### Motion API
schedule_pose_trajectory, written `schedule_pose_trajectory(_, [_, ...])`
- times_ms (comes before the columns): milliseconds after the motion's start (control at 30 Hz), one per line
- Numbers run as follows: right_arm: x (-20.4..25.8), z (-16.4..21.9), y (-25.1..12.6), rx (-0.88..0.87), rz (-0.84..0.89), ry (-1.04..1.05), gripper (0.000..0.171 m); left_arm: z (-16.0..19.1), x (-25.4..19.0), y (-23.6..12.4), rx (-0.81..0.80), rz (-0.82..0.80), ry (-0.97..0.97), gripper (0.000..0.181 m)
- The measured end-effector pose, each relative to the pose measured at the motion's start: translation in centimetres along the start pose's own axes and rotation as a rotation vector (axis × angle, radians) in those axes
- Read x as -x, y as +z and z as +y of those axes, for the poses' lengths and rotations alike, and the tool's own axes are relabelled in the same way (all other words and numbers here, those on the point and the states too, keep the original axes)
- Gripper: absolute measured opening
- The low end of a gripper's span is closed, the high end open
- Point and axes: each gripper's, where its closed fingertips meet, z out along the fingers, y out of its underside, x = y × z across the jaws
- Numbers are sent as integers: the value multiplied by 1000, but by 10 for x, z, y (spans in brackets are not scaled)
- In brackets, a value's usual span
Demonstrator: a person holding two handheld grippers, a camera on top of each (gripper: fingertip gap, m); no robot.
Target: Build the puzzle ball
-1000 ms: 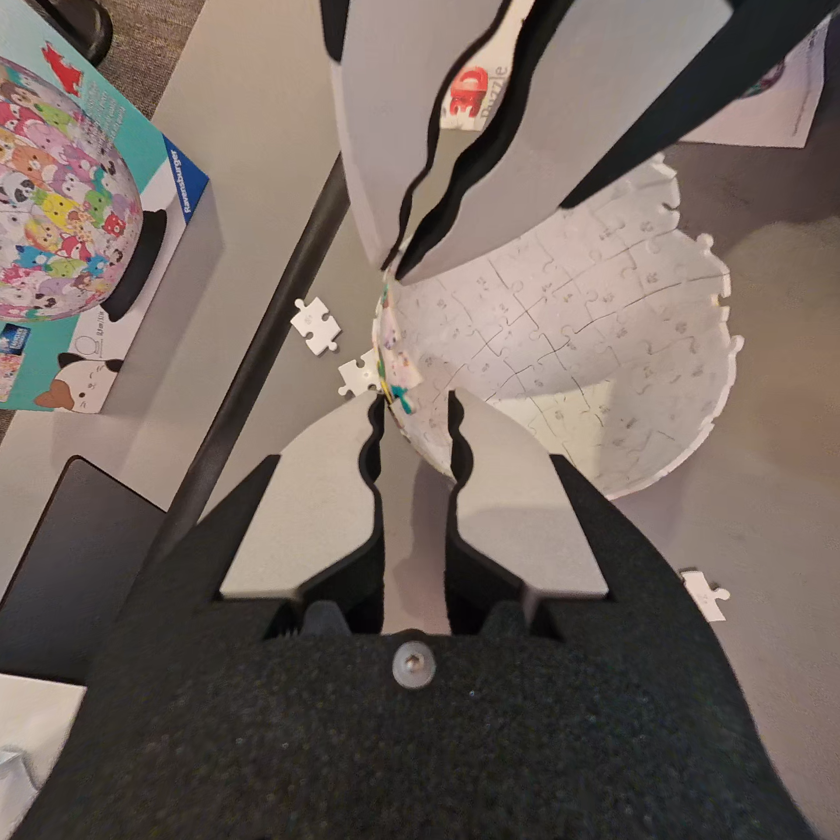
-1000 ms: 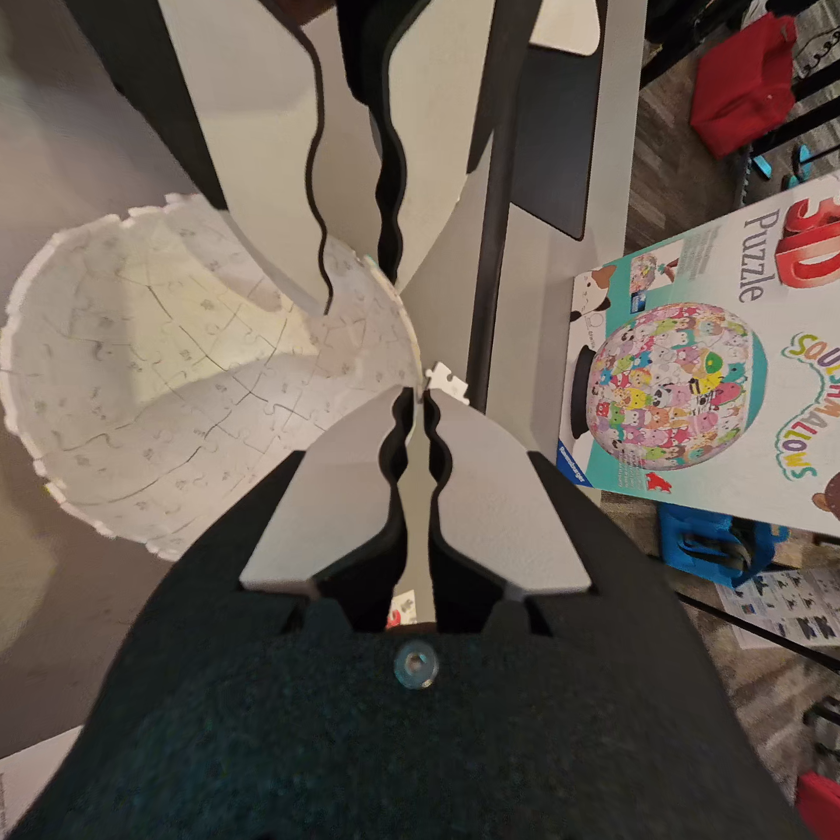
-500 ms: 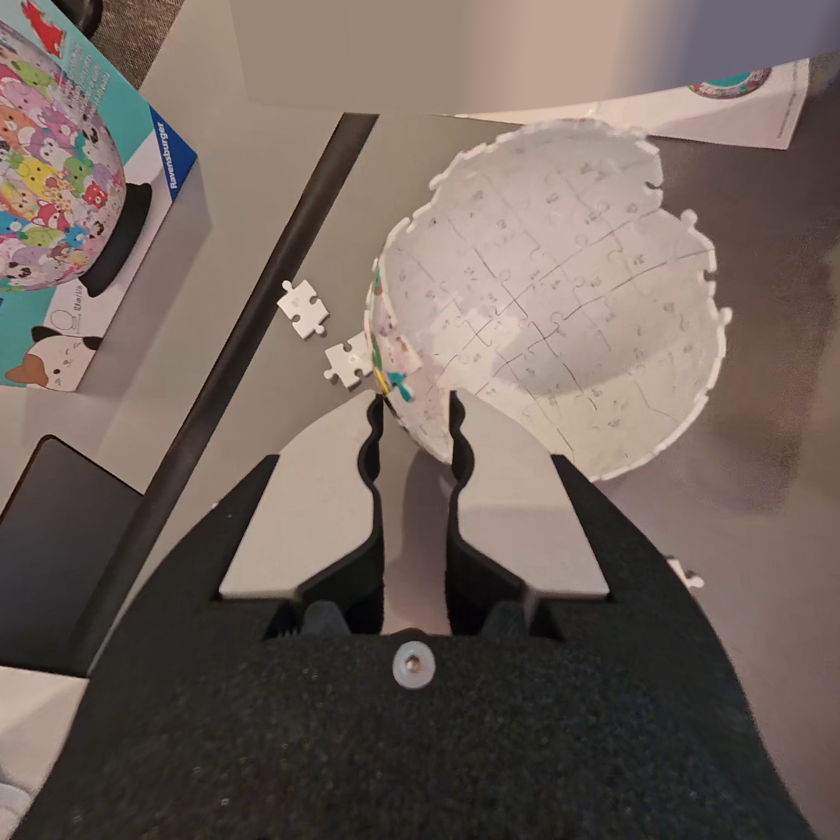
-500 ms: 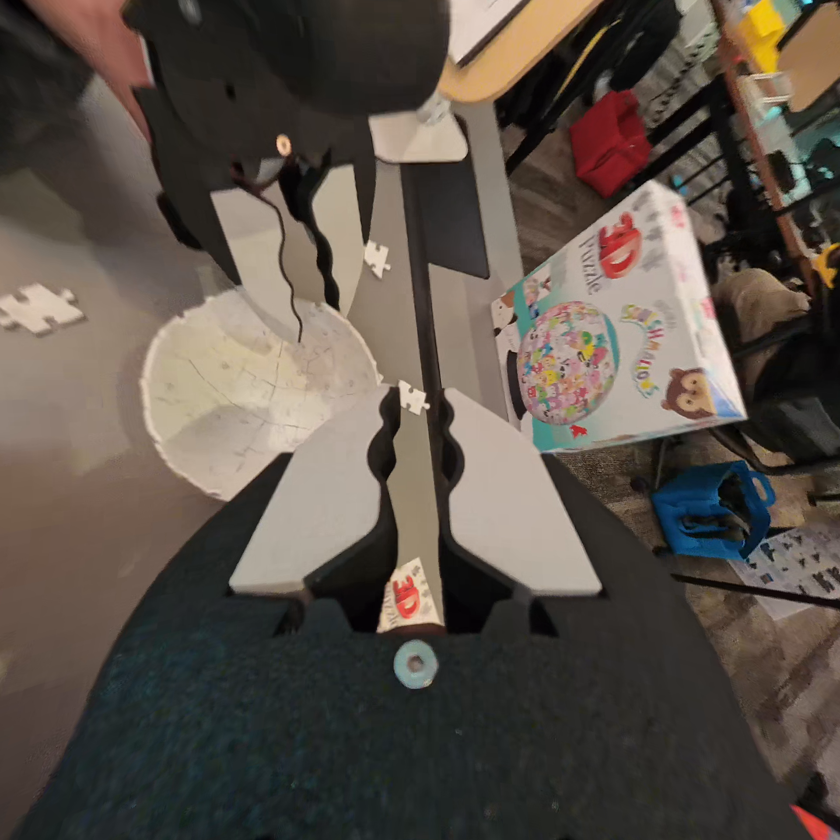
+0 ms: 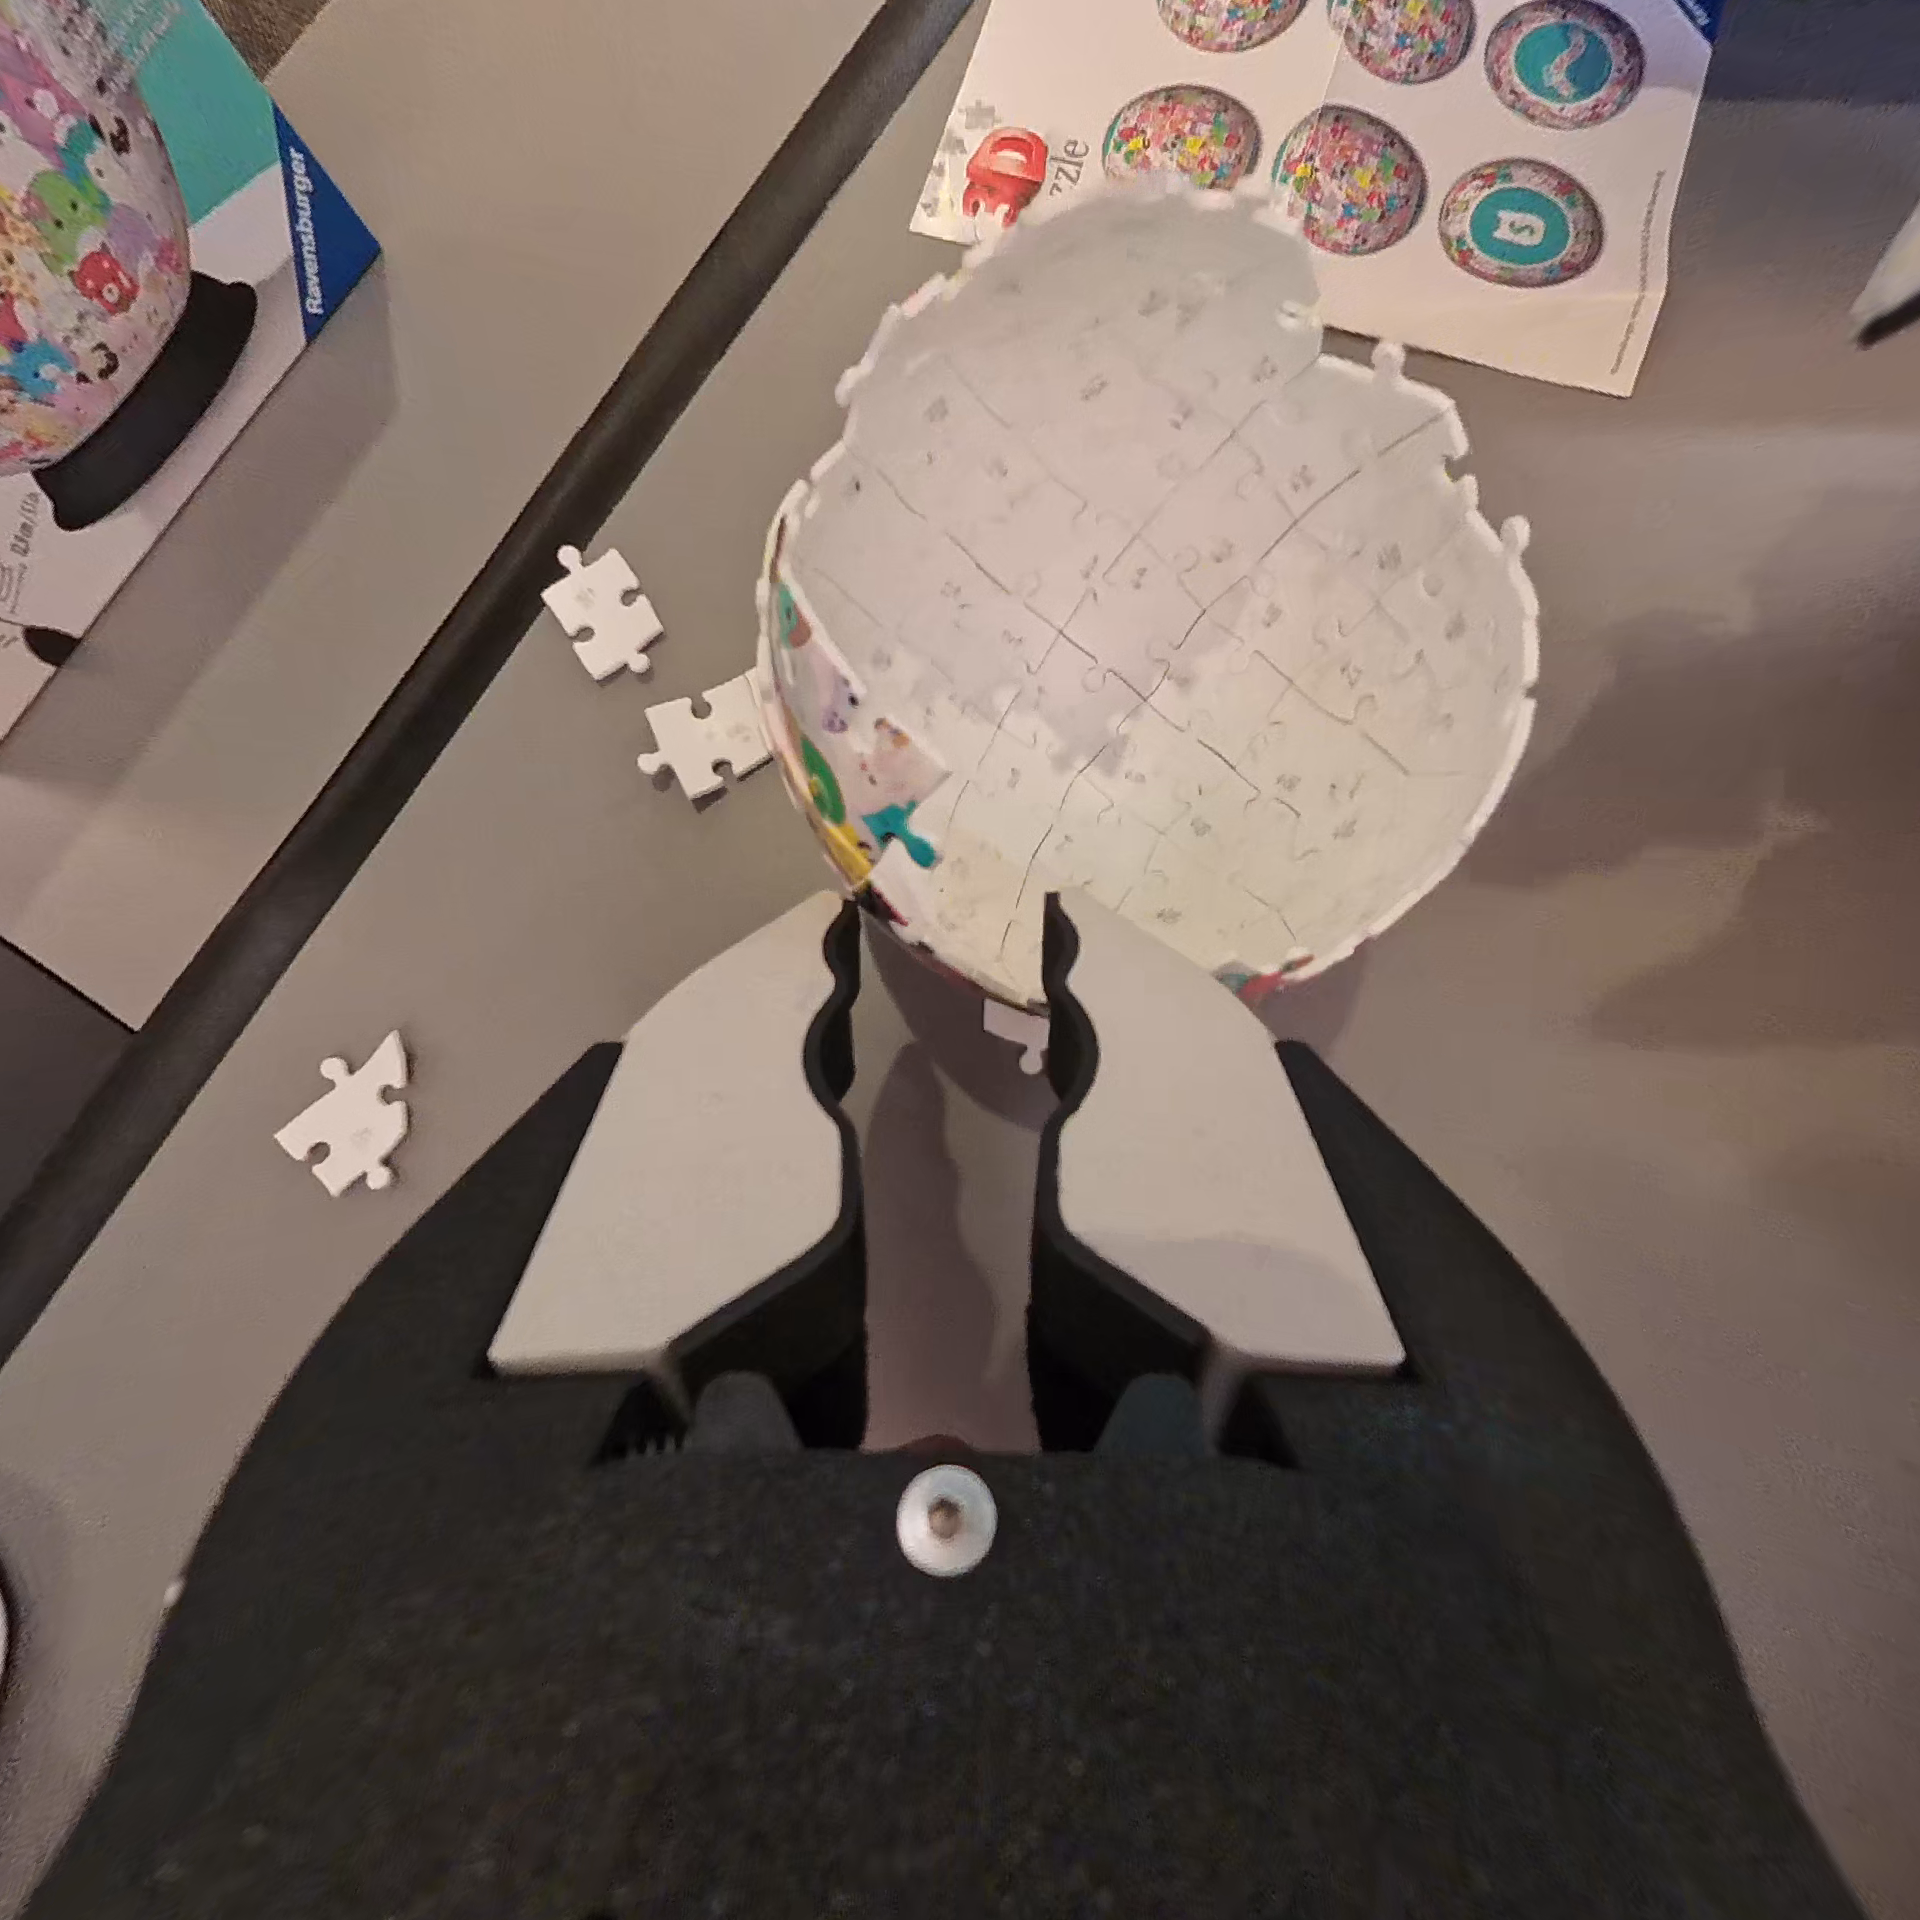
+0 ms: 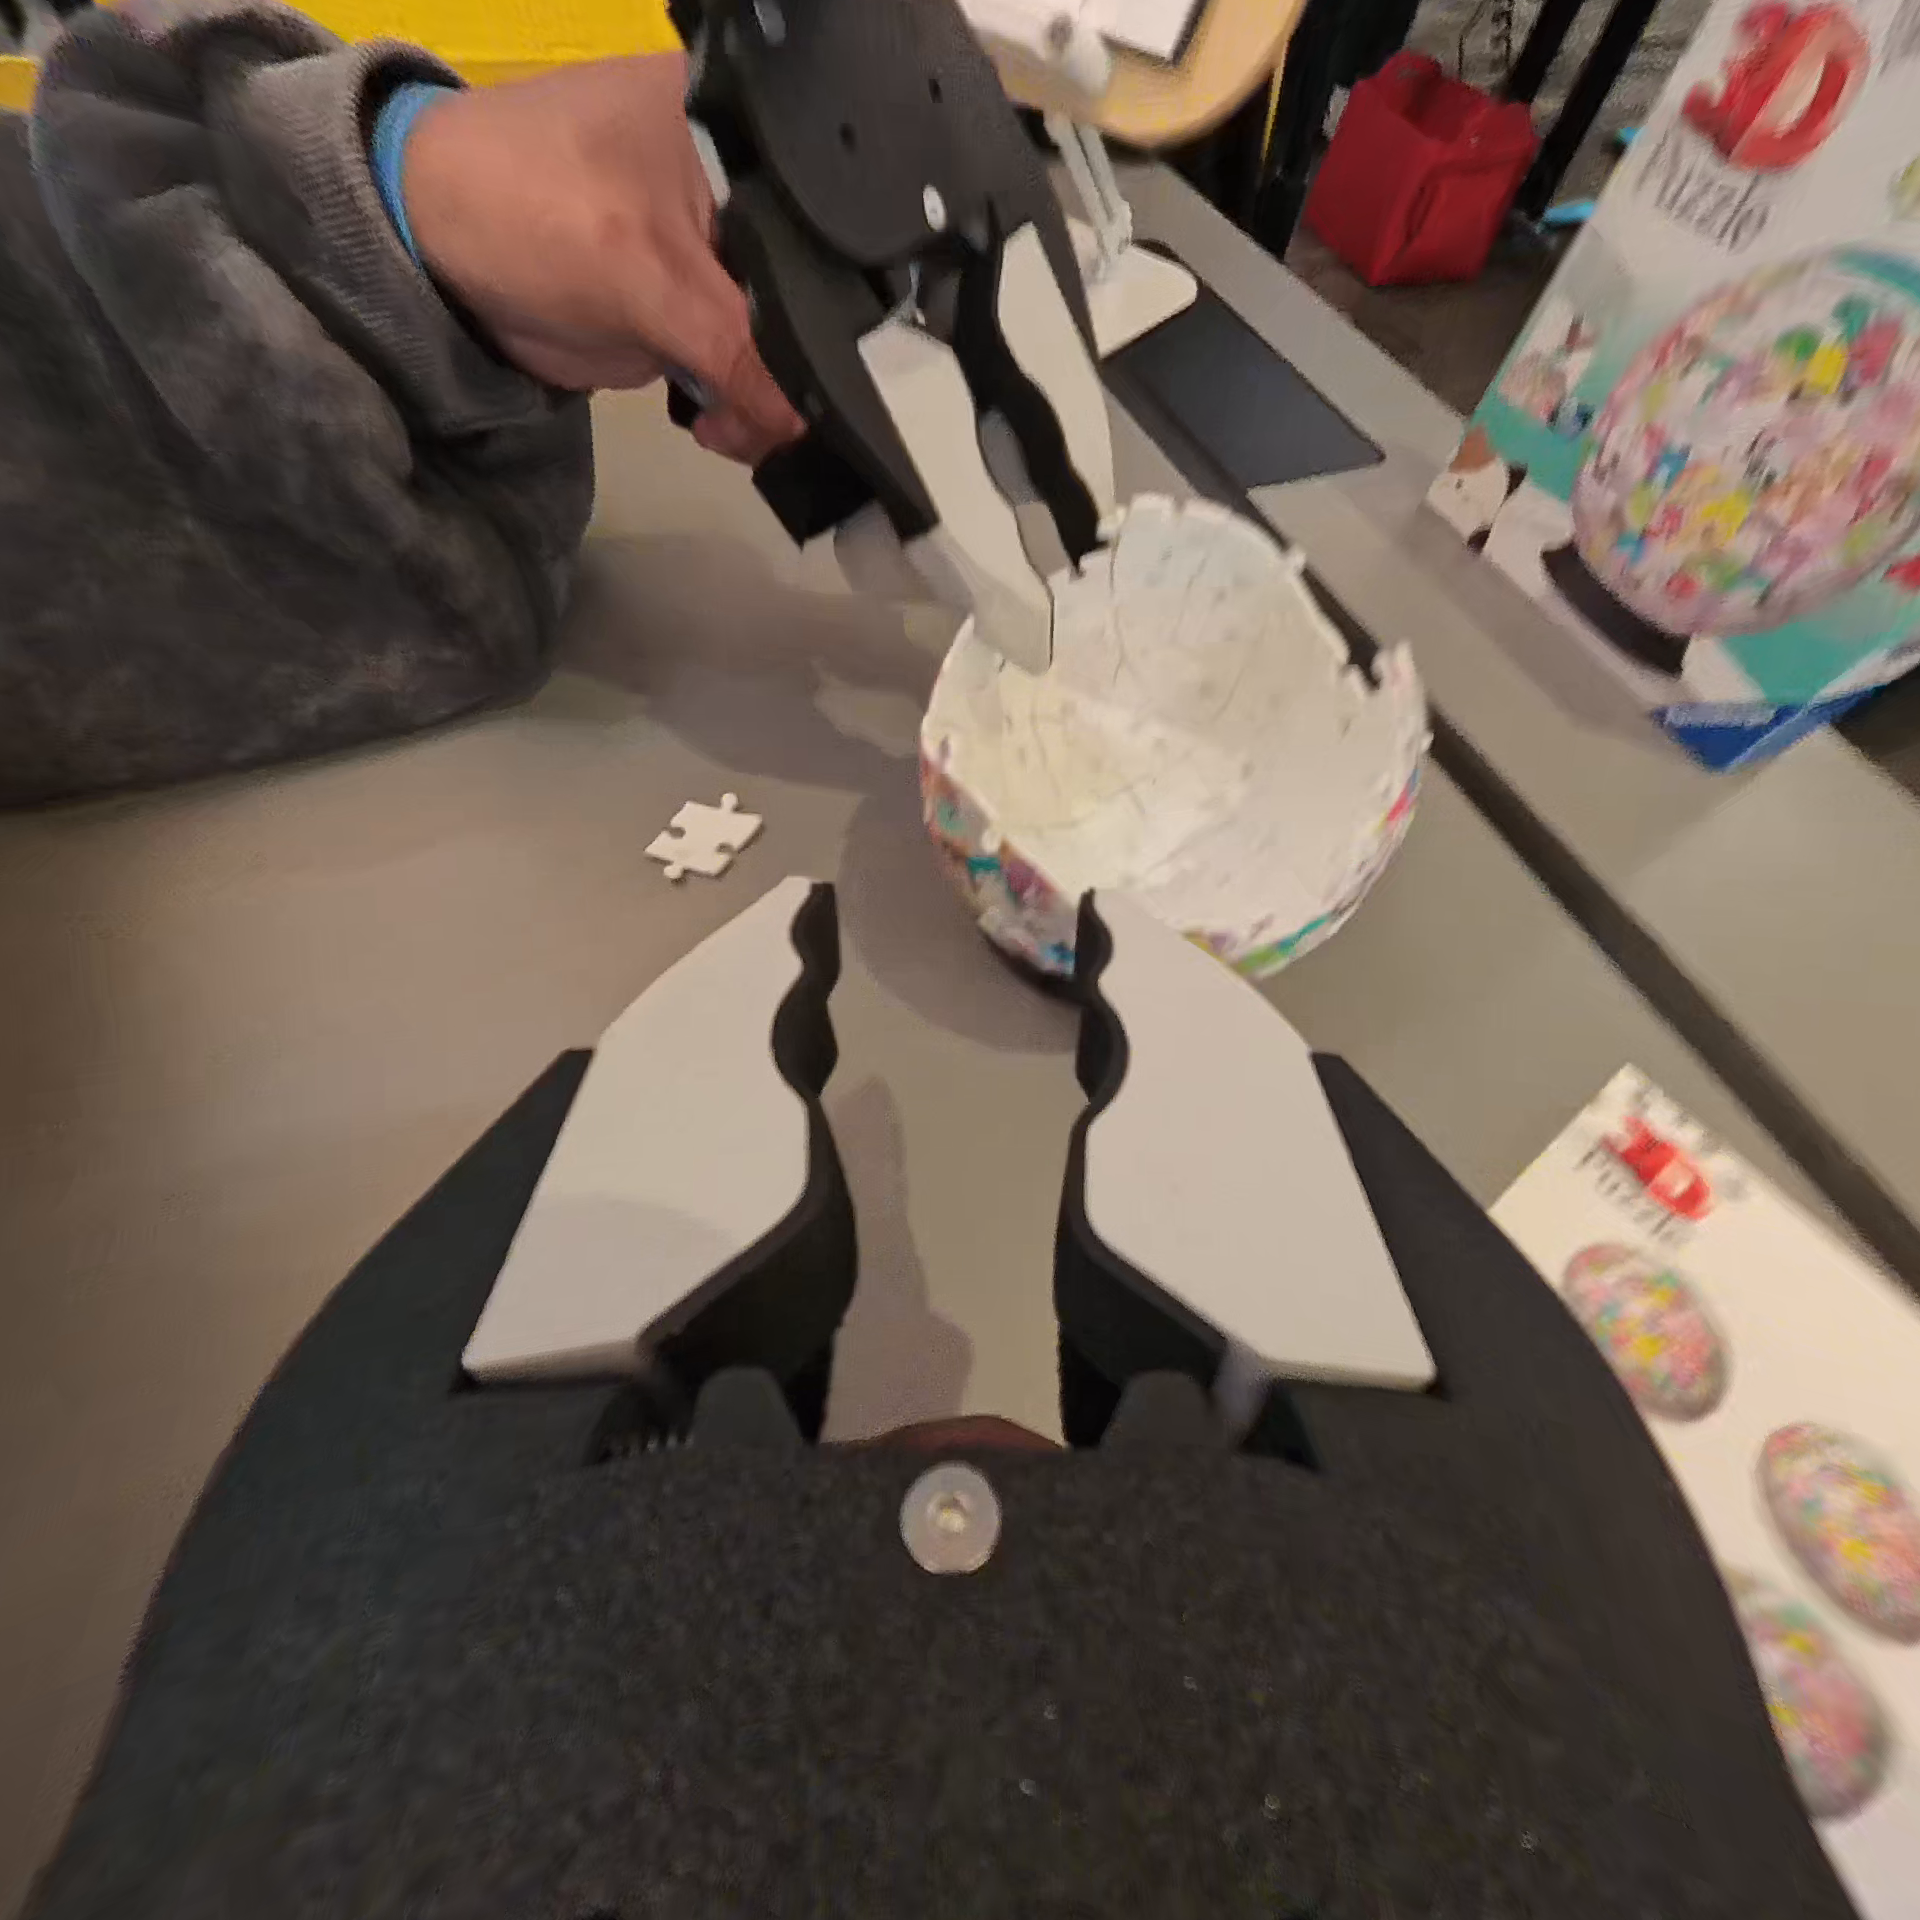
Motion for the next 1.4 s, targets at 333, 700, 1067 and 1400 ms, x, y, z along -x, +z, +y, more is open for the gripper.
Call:
schedule_pose_trajectory(333, [51,33,-17,-76,24,23,55,0,-4,-16,-106,-4,-4,38])
schedule_pose_trajectory(700, [30,-8,-48,80,75,-461,56,14,29,-53,-676,175,-232,54])
schedule_pose_trajectory(1067, [-66,-94,37,250,-27,-897,47,-14,78,-35,-763,140,-282,47])
schedule_pose_trajectory(1400, [-88,-64,98,393,-211,-957,27,-33,65,4,-607,401,-177,20])
